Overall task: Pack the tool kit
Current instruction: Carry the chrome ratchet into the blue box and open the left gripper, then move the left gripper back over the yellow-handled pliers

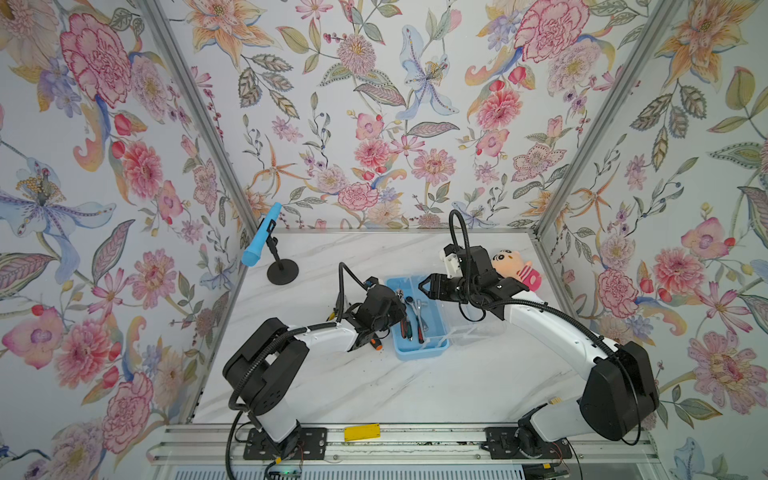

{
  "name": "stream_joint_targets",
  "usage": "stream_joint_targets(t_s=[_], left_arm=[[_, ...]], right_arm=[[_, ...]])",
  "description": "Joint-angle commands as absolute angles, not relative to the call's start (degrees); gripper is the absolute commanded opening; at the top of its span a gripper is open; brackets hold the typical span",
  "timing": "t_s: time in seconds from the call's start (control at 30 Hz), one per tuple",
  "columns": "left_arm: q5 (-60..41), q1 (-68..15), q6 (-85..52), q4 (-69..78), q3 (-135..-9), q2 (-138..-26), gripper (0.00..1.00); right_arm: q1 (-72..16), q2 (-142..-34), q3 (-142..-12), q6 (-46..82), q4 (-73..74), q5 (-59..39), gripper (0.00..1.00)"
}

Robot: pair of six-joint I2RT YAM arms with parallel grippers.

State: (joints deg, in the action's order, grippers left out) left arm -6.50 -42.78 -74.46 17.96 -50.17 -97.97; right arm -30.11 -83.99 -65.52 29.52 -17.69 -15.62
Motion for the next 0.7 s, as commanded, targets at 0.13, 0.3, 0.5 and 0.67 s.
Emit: stream_joint_targets(t_s=[0.13, 0.3, 0.5, 0.67], left_arm=[[-11.6, -43.4, -76.9, 24.8, -53.6, -102.4, 0.14], [-10.2, -43.4, -75.6, 23.3, -54.3, -101.6, 0.38], [-6.4, -41.9, -69.5, 17.4, -56.2, -97.5, 0.44], [-1.3, -37.9, -61.1, 7.6, -56.1, -90.3, 0.45]], right_arm=[[-29.6, -82.6, -64.6, 30.1, -17.4, -15.0, 0.61], [-29.5, -82.6, -64.8, 30.0, -17.4, -15.0, 0.62], [-29.7, -81.6, -65.0, 29.7, -17.4, -15.7, 0.62], [-30.0, -80.4, -65.6, 28.8, -17.8, -15.8, 0.62]])
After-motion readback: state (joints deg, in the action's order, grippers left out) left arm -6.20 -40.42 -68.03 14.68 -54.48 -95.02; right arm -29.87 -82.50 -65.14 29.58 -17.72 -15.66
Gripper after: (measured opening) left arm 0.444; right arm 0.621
